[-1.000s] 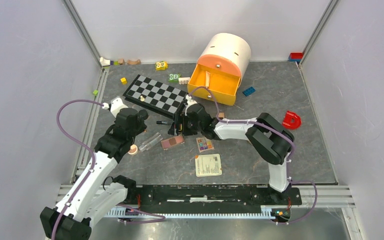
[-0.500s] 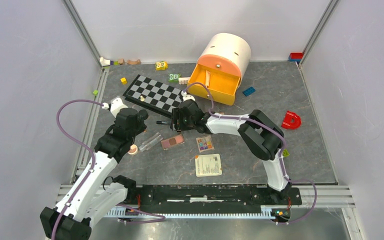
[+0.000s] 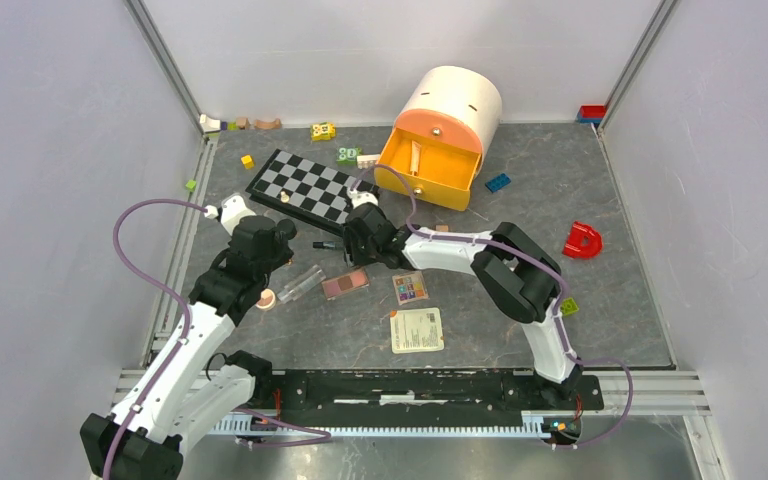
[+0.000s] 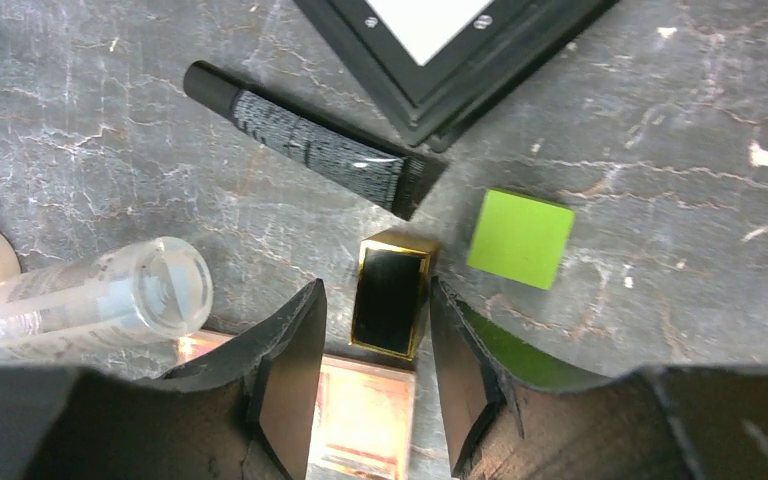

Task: Organize the makeup
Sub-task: Pick up the lipstick at the center of the board.

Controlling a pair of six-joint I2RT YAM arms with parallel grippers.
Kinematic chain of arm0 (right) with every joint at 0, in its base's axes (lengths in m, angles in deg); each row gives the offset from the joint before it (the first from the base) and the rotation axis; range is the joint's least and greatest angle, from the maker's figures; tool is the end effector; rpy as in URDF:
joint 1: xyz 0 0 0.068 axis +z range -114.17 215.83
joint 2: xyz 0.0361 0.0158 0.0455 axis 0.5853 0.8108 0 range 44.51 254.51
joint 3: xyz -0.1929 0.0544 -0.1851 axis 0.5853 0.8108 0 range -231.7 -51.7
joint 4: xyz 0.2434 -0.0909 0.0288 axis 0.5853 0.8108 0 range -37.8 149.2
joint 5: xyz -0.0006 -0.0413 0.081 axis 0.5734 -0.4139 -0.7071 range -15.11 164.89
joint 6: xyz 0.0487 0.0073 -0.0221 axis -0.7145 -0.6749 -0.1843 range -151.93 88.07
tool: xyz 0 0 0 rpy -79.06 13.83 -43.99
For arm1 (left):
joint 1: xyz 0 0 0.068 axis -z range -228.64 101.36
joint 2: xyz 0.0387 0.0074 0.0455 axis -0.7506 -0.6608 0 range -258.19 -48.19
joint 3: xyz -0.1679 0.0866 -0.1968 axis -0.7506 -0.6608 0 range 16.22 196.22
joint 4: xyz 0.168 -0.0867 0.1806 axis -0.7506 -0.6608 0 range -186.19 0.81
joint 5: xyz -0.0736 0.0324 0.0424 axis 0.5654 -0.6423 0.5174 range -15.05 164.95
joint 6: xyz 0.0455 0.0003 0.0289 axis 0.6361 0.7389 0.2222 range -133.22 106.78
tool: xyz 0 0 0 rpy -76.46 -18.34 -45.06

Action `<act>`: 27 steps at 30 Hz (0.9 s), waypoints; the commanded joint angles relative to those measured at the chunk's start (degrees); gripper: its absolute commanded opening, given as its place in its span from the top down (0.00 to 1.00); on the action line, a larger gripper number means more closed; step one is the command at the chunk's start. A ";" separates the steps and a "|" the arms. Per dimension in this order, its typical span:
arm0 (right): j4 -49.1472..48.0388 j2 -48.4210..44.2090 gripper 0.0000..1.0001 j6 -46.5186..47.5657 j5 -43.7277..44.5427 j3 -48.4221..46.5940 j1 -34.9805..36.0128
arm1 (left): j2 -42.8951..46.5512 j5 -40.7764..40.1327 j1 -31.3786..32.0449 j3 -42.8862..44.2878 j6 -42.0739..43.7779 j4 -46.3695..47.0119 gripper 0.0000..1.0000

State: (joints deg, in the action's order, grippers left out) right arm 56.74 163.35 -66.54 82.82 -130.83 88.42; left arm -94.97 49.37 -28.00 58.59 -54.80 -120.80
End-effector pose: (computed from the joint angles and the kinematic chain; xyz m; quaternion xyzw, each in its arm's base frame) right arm 0.2786 0.3564 0.1581 -0.1171 0.9121 0.2213 0.3247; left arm 0.1682 -0.0469 0.2844 -0.2567 0.8363 -0.0598 0.4808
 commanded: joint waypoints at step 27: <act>-19.82 -23.94 0.90 15.03 -5.77 21.93 1.49 | 3.89 11.09 -0.30 2.78 -1.04 10.02 0.98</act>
State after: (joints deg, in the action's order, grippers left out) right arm 48.39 151.59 -55.81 83.06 -115.05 89.82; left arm -94.25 53.48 -28.02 59.46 -54.82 -118.90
